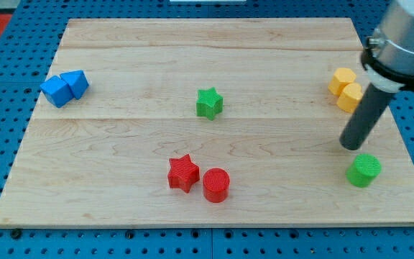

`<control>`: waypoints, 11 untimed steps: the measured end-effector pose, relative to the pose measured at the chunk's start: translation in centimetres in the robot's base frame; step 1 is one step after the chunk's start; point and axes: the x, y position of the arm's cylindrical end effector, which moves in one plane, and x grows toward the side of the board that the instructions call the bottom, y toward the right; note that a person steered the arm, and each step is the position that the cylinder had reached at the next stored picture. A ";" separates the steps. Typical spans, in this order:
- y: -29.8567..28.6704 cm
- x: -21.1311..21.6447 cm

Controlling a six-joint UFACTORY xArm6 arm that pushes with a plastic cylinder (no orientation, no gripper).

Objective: Point at the left side of the green star

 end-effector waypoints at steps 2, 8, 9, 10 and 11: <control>0.4 4.1; -29.1 -5.0; -31.8 -9.4; -27.0 -10.8; -18.5 -8.4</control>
